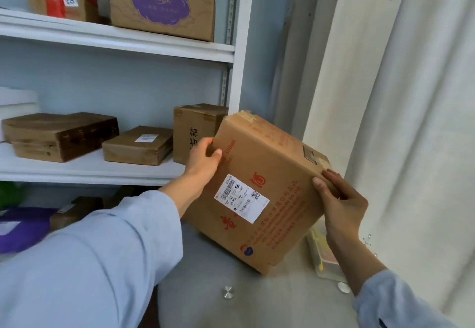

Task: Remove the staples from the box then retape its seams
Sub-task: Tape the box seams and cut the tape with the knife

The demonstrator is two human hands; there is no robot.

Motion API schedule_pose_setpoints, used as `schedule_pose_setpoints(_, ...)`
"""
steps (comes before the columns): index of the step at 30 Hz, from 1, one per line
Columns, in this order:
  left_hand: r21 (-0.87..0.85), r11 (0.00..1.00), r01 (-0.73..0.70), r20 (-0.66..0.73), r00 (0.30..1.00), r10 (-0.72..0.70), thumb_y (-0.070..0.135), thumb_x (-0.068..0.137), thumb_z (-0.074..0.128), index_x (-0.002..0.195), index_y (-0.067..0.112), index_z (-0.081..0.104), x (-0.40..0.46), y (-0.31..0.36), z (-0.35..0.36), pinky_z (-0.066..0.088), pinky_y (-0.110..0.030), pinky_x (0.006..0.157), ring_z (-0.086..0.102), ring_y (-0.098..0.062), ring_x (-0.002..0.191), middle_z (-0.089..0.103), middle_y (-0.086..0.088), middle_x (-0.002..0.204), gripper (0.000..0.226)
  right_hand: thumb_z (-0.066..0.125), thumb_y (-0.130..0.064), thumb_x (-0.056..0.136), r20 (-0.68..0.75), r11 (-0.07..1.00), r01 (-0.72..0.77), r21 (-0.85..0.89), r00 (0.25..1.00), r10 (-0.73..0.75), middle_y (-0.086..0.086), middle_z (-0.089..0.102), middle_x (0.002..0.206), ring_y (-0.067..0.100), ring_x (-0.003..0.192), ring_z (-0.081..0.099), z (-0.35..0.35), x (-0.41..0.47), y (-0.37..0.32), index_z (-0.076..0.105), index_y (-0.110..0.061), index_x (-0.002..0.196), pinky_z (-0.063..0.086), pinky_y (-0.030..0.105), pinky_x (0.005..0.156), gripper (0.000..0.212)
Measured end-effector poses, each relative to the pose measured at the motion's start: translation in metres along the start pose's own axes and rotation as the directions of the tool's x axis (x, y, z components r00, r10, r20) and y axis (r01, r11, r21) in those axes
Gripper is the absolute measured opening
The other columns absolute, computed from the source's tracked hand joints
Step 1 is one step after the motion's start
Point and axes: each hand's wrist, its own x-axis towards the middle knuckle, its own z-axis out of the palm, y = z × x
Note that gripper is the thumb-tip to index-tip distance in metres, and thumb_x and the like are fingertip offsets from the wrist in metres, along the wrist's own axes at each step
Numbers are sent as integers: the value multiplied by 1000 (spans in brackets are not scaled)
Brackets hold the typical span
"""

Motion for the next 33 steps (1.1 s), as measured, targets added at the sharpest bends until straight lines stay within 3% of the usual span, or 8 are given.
schedule_pose_setpoints(4, 266, 951, -155, 59, 988, 144, 27, 99, 43, 135, 30, 45, 17, 42, 27, 31, -52, 109, 37, -30, 129, 43, -7, 135, 36, 78, -20, 77, -75, 988, -117, 100, 989, 125, 1, 68, 111, 1, 90, 61, -15, -10, 24, 69, -20, 113, 49, 19, 86, 37)
schedule_pose_setpoints(7, 448, 840, -306, 109, 951, 289, 31, 96, 50, 131, 39, 47, 12, 58, 45, 31, -60, 104, 38, -29, 123, 45, -4, 122, 37, 78, -31, 76, -48, 978, -195, 70, 979, 198, -3, 64, 118, 7, 101, 61, -17, -22, 52, 63, -23, 124, 45, 23, 91, 51)
schedule_pose_setpoints(14, 514, 628, -585, 162, 785, 598, 36, 83, 68, 130, 37, 55, -21, 37, 75, 43, -39, 90, 41, -18, 96, 42, 3, 96, 48, 78, -37, 73, 114, 944, -328, 37, 940, 323, -4, 68, 116, 13, 107, 62, -20, -40, 105, 59, -24, 130, 49, 30, 92, 62)
schedule_pose_setpoints(20, 533, 534, -656, 288, 735, 614, 30, 87, 64, 133, 39, 50, -25, 28, 106, 42, -35, 93, 40, -15, 100, 44, 5, 102, 48, 67, -42, 82, 141, 915, -403, -21, 905, 402, -4, 71, 109, 14, 106, 63, -27, -43, 134, 63, -21, 121, 50, 30, 90, 44)
schedule_pose_setpoints(25, 614, 432, -660, 385, 729, 566, 23, 93, 57, 140, 40, 40, -39, 26, 149, 36, -37, 100, 38, -19, 110, 42, 0, 115, 53, 52, -56, 86, 173, 851, -463, -247, 844, 508, 1, 63, 120, 20, 113, 57, -42, -33, 151, 55, -18, 128, 43, 39, 102, 57)
schedule_pose_setpoints(28, 561, 452, -693, 412, 708, 574, 25, 93, 56, 139, 37, 43, -32, 28, 143, 40, -36, 98, 41, -16, 109, 45, 1, 113, 49, 47, -58, 89, 181, 826, -430, -364, 838, 515, 3, 62, 124, 25, 117, 55, -47, -28, 154, 53, -16, 130, 42, 43, 104, 59)
schedule_pose_setpoints(31, 581, 526, -621, 187, 731, 656, 35, 93, 54, 138, 33, 45, -14, 18, 112, 40, -39, 100, 45, -19, 116, 48, -2, 123, 46, 45, -58, 90, 198, 828, -407, -386, 840, 505, 2, 61, 127, 25, 121, 54, -46, -27, 157, 53, -16, 131, 40, 44, 106, 59)
schedule_pose_setpoints(33, 638, 666, -387, -94, 819, 566, 42, 94, 49, 144, 28, 37, -3, 1, 88, 32, -44, 105, 36, -26, 130, 37, -10, 141, 53, 43, -61, 89, 169, 820, -386, -423, 855, 490, 6, 61, 128, 28, 121, 53, -43, -26, 158, 51, -15, 132, 41, 46, 104, 63)
